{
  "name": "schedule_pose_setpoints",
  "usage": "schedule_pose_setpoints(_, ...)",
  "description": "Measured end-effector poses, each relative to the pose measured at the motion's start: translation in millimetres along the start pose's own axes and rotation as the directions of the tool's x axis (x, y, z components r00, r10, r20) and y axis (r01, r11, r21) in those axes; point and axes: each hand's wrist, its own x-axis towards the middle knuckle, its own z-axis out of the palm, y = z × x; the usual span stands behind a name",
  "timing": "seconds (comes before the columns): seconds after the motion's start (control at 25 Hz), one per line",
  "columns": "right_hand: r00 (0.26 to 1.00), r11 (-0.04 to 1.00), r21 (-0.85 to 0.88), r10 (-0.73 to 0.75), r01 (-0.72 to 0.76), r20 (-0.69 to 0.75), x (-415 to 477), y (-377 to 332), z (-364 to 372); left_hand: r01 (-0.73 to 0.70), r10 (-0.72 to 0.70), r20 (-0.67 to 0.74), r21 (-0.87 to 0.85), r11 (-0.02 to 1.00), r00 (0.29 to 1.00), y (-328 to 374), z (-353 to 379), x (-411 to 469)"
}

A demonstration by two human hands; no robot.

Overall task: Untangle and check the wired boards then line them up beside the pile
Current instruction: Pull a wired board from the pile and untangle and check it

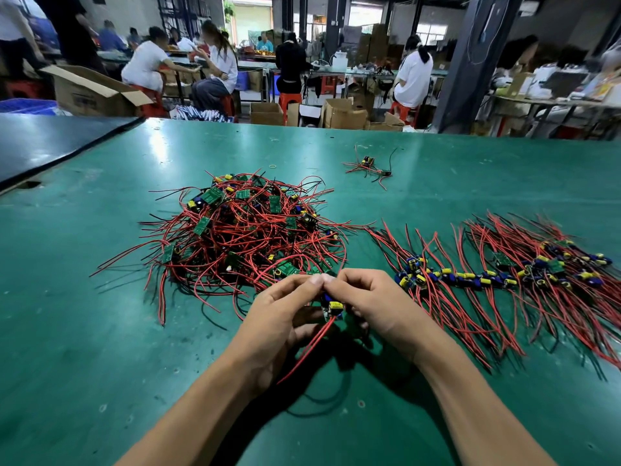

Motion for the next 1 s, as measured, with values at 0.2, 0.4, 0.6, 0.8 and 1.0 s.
schedule_pose_setpoints(0.2,0.996,0.998,-0.059,0.027,-0.032,-0.081,3.1,8.4,-3.5,0.002,0.001,0.051,-0.066,0.998,0.999,-2.0,3.1,-3.3)
schedule_pose_setpoints(0.4,0.999,0.966,0.253,0.052,-0.054,0.015,4.5,11.4,-8.3,0.037,-0.037,0.081,-0.005,0.999,0.996,-5.4,0.0,-0.5)
schedule_pose_setpoints(0.6,0.999,0.897,0.441,0.037,-0.025,-0.018,5.7,11.4,-10.8,0.098,-0.109,0.160,0.074,0.992,0.981,0.6,-4.9,1.2)
schedule_pose_setpoints(0.8,0.999,0.905,0.426,0.003,0.013,-0.036,6.6,10.2,-7.6,0.098,-0.116,0.174,0.109,0.989,0.978,3.2,-2.9,-1.2)
schedule_pose_setpoints(1.0,0.999,0.902,0.432,0.024,-0.012,-0.021,4.9,10.6,-5.3,-0.014,-0.011,0.087,0.281,0.960,0.996,-3.0,1.1,-5.3)
